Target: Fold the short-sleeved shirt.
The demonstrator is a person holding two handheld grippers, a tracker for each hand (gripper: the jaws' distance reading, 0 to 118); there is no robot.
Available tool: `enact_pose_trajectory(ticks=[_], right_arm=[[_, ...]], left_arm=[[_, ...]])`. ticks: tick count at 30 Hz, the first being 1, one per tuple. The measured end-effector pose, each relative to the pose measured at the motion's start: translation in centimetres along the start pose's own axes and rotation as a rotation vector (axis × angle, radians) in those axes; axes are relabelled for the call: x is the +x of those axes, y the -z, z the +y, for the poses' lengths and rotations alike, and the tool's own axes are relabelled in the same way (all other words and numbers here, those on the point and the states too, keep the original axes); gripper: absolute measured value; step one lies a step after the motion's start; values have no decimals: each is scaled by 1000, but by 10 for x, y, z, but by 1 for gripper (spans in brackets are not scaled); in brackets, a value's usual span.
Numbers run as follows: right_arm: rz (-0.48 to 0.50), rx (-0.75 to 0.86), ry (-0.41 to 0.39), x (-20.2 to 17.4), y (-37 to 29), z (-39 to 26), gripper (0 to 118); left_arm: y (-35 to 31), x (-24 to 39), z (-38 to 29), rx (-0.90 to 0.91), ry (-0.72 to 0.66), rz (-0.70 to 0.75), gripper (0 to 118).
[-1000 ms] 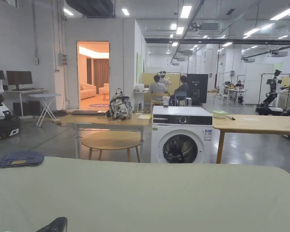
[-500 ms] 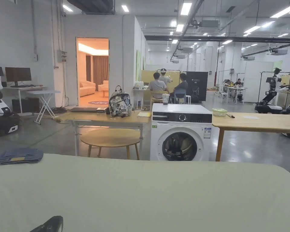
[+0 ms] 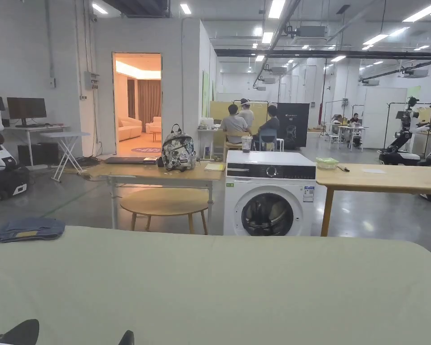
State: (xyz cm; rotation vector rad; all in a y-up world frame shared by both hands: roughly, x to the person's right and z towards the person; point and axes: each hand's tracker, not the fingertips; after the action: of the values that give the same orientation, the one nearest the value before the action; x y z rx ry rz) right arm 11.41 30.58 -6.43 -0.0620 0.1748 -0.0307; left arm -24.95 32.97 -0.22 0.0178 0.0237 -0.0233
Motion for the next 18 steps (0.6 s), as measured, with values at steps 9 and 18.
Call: enact_pose_trajectory(ticks=[9, 18], right_arm=[[-39, 2, -67, -8, -1, 0, 112], [-20, -20, -38, -9, 0, 6, 112]], left_arm=[[1, 2, 0, -4, 4, 4, 104], [1, 3, 0, -9, -1, -5, 104]])
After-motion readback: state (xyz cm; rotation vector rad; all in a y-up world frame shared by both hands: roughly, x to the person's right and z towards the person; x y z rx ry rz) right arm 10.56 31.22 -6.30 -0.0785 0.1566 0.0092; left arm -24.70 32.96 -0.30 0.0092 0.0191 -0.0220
